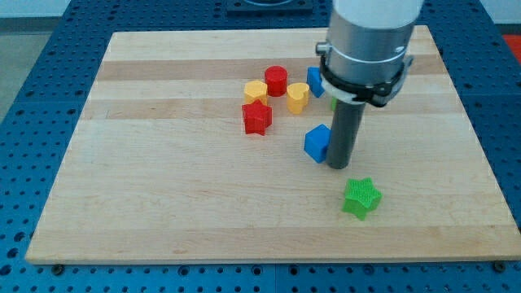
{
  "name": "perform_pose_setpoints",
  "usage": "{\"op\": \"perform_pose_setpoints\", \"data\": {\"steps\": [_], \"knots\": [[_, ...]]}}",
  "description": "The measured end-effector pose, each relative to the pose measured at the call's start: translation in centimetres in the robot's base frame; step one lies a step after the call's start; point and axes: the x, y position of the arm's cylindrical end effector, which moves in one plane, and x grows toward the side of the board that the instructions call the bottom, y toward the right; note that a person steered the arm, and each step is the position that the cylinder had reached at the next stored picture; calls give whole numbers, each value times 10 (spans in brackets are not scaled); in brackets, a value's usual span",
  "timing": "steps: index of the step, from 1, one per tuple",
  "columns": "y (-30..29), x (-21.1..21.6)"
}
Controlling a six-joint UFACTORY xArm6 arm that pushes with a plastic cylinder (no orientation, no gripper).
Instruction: Push the blue cube to the bottom left side of the green circle
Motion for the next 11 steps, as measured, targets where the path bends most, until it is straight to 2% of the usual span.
{"op": "perform_pose_setpoints", "data": {"steps": [2,3,5,7,9,11], "knots": [[-49,11],[-52,11],[-25,-11],[4,-14],[4,-38],[4,-40]]}}
